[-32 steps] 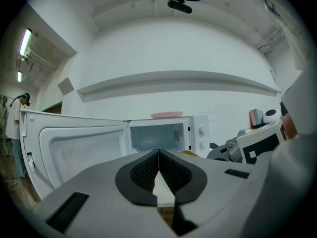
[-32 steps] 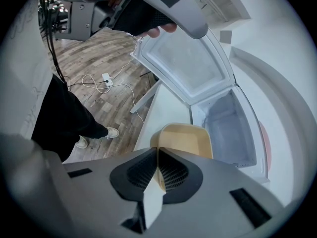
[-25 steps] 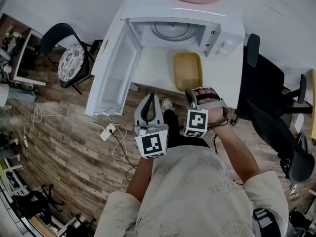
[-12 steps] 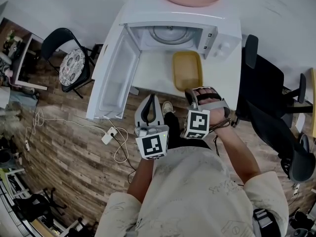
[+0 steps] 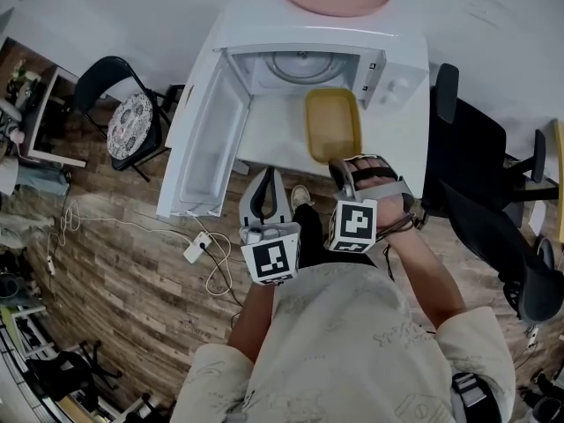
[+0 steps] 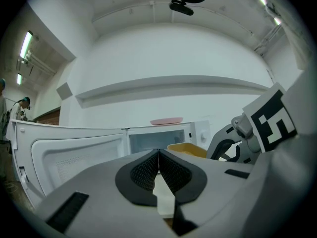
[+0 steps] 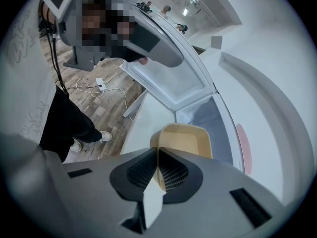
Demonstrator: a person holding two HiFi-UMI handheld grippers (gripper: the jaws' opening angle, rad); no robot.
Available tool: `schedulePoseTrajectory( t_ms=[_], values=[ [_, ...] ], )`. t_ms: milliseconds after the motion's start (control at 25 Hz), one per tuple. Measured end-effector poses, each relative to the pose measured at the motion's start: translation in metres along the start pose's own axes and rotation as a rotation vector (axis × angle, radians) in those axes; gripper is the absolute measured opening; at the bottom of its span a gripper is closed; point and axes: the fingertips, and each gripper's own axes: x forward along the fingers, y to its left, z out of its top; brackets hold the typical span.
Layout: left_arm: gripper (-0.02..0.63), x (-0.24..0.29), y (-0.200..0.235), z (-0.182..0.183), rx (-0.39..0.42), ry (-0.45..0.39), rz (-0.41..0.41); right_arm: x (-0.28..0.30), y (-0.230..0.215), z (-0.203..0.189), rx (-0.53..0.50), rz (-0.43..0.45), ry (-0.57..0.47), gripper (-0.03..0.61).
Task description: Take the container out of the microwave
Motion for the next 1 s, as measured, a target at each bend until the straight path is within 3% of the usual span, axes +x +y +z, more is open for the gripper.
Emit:
schedulePoseTrajectory(
  t_ms=[1000],
  values=[
    [0.009,0.014,0.011,0.03,0.023,-0.077,0.0,-0.03,-0.048,0.002,-0.035,-0.154,0.018,0.026]
  ],
)
